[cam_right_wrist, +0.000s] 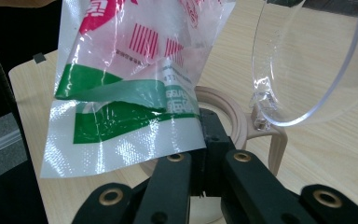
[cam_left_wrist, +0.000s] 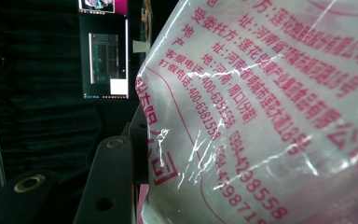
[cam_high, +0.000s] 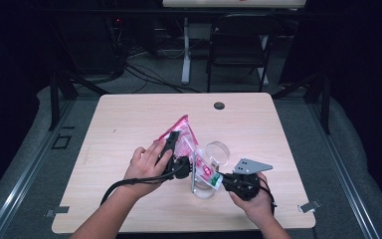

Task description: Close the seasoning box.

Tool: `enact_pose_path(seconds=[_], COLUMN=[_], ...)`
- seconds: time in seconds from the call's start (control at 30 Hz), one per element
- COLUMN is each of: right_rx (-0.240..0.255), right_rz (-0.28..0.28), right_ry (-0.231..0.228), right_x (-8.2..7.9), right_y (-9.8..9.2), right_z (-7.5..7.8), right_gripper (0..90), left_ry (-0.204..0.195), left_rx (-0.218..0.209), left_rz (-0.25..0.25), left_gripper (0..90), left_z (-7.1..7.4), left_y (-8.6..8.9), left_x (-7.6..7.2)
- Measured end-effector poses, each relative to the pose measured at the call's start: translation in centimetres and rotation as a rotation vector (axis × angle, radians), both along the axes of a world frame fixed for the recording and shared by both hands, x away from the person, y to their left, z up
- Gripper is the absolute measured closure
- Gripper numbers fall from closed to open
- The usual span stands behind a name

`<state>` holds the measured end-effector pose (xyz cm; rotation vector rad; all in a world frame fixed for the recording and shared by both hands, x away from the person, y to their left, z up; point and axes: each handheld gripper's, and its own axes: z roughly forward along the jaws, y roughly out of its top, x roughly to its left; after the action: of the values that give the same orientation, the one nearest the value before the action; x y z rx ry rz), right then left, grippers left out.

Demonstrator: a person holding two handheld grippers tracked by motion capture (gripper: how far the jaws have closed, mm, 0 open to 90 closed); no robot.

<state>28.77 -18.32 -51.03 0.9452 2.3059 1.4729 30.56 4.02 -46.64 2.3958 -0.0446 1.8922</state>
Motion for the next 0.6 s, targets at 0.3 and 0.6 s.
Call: enact_pose_path(seconds=[0.3,0.6], right_rx=[-0.003,-0.002], right_rz=[0.000,-0.002], right_ry=[-0.001,-0.001], right_x=[0.00,0.05], right_y=[-0.02,-0.05], right_z=[0.01,-0.03], right_gripper=[90.0,90.0], left_ry=[-0.003,-0.009], left_rx=[-0.005,0.006], left_rz=[-0.002,0.001], left_gripper=[59.1,59.1], left_z=[0.01,0.13], left_y=[-0.01,-0.13], left_x=[-0.04,-0.10])
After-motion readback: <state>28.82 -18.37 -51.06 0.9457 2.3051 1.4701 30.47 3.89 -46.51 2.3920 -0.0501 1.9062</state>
